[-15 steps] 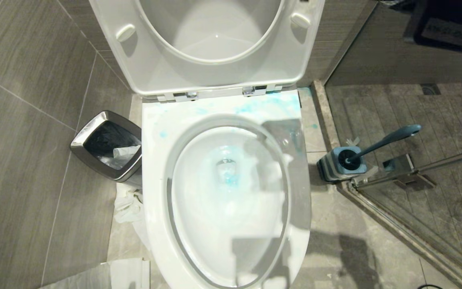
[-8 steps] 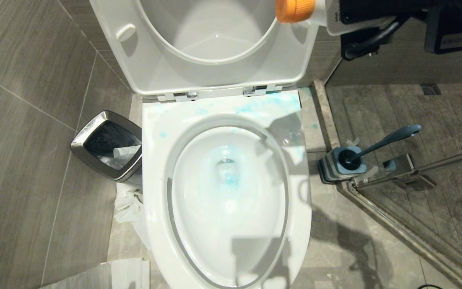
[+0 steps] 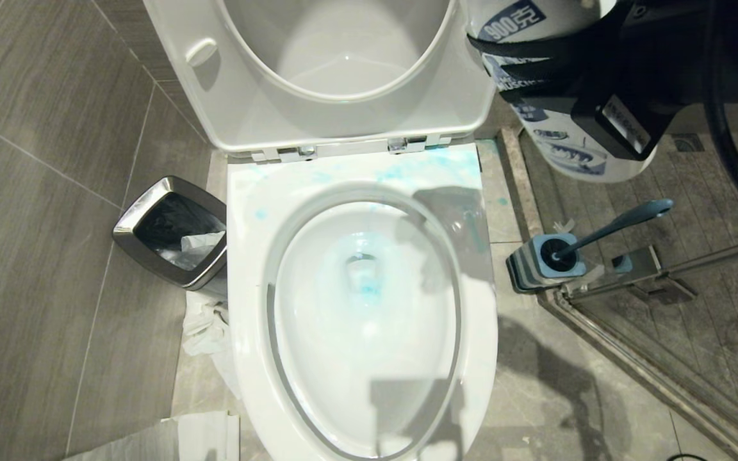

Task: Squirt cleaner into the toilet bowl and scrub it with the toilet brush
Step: Place the cleaning agent on the floor

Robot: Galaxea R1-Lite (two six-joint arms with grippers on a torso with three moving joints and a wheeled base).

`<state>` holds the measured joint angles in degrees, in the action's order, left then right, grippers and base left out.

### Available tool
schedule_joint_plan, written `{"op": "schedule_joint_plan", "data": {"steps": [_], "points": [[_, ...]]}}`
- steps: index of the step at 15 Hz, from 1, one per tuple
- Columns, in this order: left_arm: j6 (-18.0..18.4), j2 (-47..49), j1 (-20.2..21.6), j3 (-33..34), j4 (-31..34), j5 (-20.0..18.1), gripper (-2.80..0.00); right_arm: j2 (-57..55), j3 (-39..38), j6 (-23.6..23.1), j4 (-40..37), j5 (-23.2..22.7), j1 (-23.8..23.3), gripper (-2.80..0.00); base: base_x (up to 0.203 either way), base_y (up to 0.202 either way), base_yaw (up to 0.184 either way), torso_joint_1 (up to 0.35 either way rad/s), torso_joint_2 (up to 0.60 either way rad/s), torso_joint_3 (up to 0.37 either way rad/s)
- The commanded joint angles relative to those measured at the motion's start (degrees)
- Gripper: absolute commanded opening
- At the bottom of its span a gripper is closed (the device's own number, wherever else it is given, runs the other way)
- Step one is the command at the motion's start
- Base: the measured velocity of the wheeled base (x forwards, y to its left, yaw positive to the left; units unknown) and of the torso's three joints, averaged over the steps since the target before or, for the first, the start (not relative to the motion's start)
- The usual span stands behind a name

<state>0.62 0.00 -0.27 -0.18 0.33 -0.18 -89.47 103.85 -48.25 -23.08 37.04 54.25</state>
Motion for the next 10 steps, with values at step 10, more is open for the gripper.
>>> {"op": "schedule_joint_plan", "data": {"steps": [10], "points": [[0.0,0.1,0.0,0.0,0.0,0.0,-2.80,3.6,-4.5,43.1,5.4,-7.8,-19.0,-2.80,0.000,0.000,0.000,0.000,0.00,0.000]]}}
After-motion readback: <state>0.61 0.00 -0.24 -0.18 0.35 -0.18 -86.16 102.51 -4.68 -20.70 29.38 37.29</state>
